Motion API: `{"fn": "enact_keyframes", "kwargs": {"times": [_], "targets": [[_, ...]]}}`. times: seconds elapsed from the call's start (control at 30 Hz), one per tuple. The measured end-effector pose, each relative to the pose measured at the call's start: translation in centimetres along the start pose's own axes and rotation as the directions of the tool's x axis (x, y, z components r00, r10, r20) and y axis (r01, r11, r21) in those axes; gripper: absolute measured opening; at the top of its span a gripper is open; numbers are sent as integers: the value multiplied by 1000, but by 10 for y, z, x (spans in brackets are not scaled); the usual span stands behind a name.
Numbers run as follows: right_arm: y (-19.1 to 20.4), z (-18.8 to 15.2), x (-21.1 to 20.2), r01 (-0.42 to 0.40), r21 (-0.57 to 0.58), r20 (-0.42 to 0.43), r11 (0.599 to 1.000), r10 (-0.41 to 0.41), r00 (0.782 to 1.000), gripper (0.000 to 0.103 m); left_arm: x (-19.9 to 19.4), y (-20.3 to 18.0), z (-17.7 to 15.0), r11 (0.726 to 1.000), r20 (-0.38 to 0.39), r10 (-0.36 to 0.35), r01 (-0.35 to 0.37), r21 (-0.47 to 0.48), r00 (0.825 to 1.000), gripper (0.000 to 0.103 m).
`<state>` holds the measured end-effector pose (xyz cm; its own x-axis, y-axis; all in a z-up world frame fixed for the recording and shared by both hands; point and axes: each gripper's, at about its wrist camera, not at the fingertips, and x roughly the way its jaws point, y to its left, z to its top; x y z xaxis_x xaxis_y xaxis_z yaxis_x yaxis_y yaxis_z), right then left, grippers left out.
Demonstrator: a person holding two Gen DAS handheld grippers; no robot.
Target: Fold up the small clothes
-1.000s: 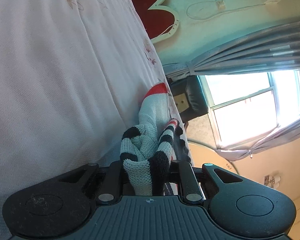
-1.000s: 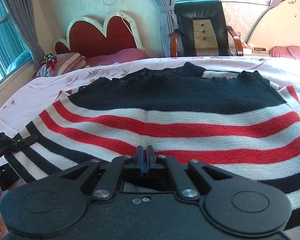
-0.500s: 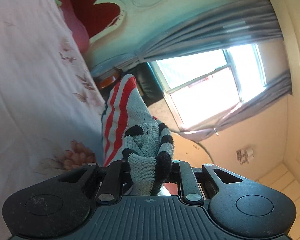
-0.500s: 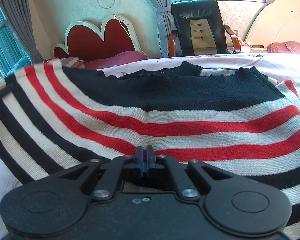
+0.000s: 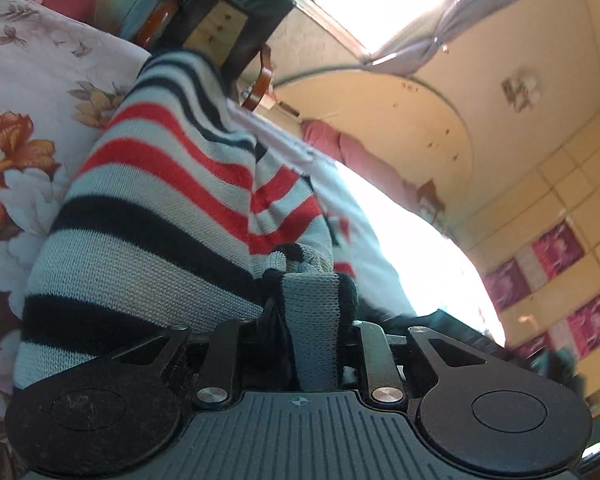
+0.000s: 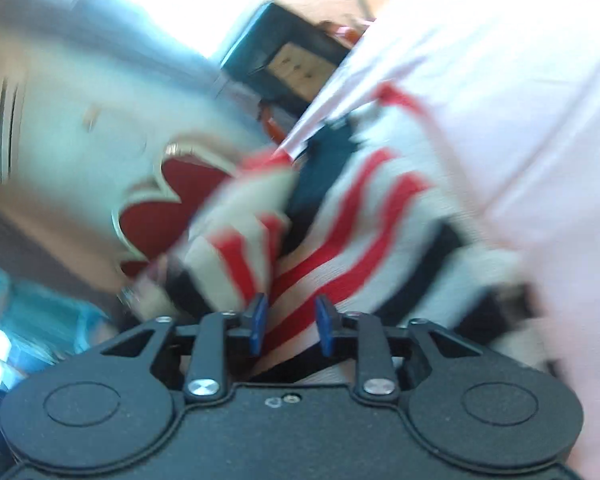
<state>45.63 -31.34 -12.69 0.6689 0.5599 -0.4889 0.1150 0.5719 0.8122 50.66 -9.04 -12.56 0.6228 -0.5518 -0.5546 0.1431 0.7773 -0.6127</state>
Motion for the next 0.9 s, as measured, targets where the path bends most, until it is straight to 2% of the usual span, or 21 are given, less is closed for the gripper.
{"fn": "enact_keyframes", "kwargs": {"times": [0.03,0.07,0.1,0.13,0.23,0.27,0.37,0.43,0.5,0.57,0.63,0.7,0.73,0.8,0.87,0.9], "targets": [[-11,8,-10,-23,50,0,998,23,1000,37,0,-7,-6,999,12,13,-13,40,1000,30],[-17,14,-17,-48,82,-5,996,48,999,46,-5,-14,-10,998,21,8,-10,68,1000,50],[-21,18,-24,-62,97,-4,993,62,998,55,-12,-21,-11,997,17,-24,22,81,1000,63],[-21,22,-30,-57,97,5,994,57,998,71,-25,-28,-12,994,23,-63,61,95,998,75],[-17,28,-43,-85,88,-4,992,86,996,73,-76,-35,-9,982,86,-128,114,151,988,75],[-13,29,-43,-93,82,-20,992,95,995,73,-94,-28,-5,984,126,-118,99,150,985,75],[4,27,-35,-73,27,-103,997,76,992,72,-124,16,19,992,220,54,-78,102,974,75],[13,26,-26,-74,3,-146,997,74,987,72,-124,48,36,988,197,137,-148,38,971,75],[19,26,-13,-49,-1,-184,999,48,982,74,-112,76,38,985,108,173,-173,-3,979,75],[24,22,5,0,-16,-243,1000,-4,970,75,-98,91,26,983,66,185,-184,-20,981,75],[31,21,20,31,-55,-276,998,-45,960,74,-89,94,18,984,68,170,-167,-54,983,75],[41,17,29,77,-150,-278,986,-117,954,71,-86,92,11,984,79,170,-164,-75,982,75],[52,14,32,105,-245,-270,964,-172,947,71,-86,90,9,983,83,176,-170,-68,981,75],[73,2,36,170,-458,-213,873,-293,932,69,-79,84,10,982,87,190,-187,-38,978,75],[87,-13,41,202,-591,-174,781,-368,914,68,-67,84,20,980,84,200,-200,-13,976,75],[89,-19,41,209,-624,-160,753,-386,909,67,-65,83,23,979,82,203,-204,0,976,75]]}}
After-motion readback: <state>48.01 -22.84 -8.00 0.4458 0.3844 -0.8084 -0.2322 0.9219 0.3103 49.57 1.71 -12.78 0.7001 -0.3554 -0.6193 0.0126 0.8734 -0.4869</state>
